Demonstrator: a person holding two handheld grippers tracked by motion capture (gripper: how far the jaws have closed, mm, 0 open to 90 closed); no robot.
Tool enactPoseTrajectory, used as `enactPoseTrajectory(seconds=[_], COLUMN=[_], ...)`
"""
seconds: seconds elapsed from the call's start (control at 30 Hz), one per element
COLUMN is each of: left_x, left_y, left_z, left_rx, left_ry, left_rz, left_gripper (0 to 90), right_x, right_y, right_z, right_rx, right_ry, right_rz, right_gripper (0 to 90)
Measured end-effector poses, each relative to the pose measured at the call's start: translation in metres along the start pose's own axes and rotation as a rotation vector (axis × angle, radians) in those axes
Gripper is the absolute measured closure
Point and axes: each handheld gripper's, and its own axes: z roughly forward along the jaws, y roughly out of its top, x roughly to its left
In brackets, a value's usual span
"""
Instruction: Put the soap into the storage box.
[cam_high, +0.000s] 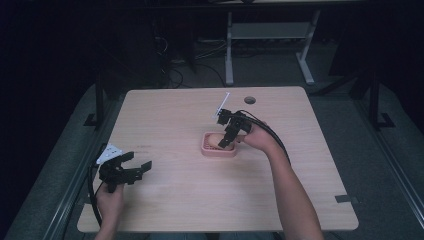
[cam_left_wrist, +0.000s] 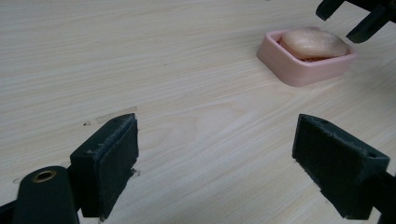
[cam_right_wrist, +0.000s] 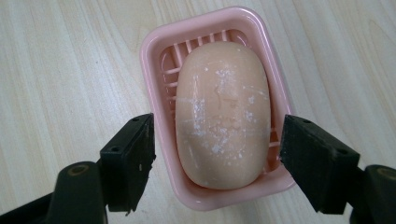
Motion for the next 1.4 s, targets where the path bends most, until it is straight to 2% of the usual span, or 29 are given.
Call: enactPoseTrajectory(seconds=[0.7,1.17,1.4], left_x=[0.0,-0.001,-0.001], left_y=[0.0,0.0,0.0], left_z=[0.0,0.001,0.001], left_rx=[-0.001,-0.003,0.0], left_ry=[0.001,-0.001,-0.001], left_rz=[0.001,-0.001,0.002], left_gripper=[14.2,14.2,14.2], right_x=[0.002,0.001,0.001], right_y=[-0.009,-0.026,-0.033], right_z=[-0.009,-0.014,-0.017], right_rx=[-0.011,-0.029,-0.018], right_ry=[-0.003,-0.005,-0.002], right_rz=[0.011,0.025,0.043], right_gripper=[25.5,25.5,25.5])
